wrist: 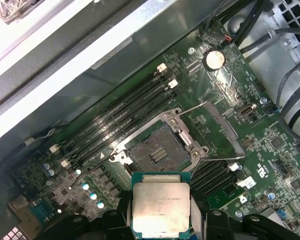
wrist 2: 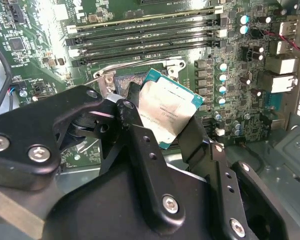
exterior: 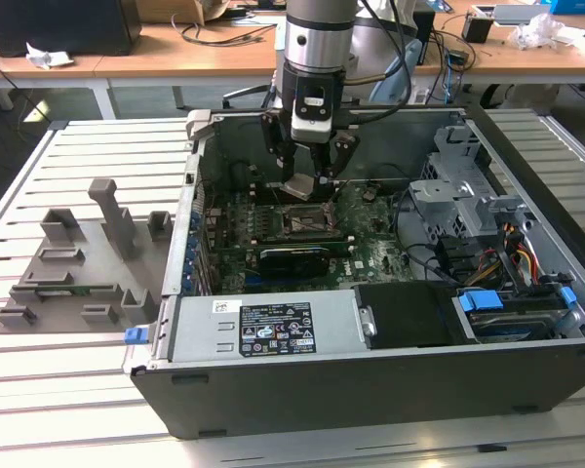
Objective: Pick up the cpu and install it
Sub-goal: 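Place the cpu into insertion slot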
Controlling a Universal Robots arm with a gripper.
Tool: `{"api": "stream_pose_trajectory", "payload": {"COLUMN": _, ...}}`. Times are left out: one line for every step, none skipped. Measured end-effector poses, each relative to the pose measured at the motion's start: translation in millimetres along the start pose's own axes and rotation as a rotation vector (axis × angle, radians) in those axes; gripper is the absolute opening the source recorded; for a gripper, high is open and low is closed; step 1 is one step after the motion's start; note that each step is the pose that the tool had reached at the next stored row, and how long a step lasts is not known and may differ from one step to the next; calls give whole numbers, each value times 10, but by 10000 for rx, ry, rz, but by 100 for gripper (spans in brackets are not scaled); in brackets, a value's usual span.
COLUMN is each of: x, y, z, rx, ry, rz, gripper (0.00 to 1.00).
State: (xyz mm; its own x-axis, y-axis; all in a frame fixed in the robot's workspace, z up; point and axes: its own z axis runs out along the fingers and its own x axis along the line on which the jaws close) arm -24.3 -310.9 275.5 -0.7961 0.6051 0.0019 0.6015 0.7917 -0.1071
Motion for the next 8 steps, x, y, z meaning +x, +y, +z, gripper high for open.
{"api": "stream_pose_trajectory", "payload": {"x": 0, "y": 0, "z": 0, "rx": -1, "ry": 3, "rz": 27, "gripper": 55}}
{"api": "stream_pose_trajectory", "payload": {"x": 0, "y": 0, "z": 1, "rx": -1, "ry": 8, "rz": 80, "gripper": 55}}
{"api": "stream_pose_trajectory", "payload": {"x": 0, "y": 0, "z": 1, "rx": -2, "ry": 12, "rz": 108, "gripper": 55}}
{"api": "stream_pose_trajectory", "payload": {"x": 0, "y": 0, "z": 0, "rx": -1, "ry": 14, "rz": 134, "gripper": 55}}
{"api": "stream_pose_trajectory", "payload": {"x": 0, "y": 0, "z": 0, "rx": -1, "ry": 18, "rz": 166, "gripper": 55}}
{"api": "stream_pose_trajectory", "payload": {"x": 0, "y": 0, "z": 0, "rx": -1, "ry": 20, "rz": 190, "gripper": 55}}
{"api": "stream_pose_trajectory", "payload": {"x": 0, "y": 0, "z": 1, "rx": -1, "ry": 23, "rz": 220, "gripper": 55}}
{"api": "stream_pose_trajectory", "payload": {"x": 0, "y": 0, "z": 1, "rx": -2, "ry": 26, "rz": 244, "gripper": 55}}
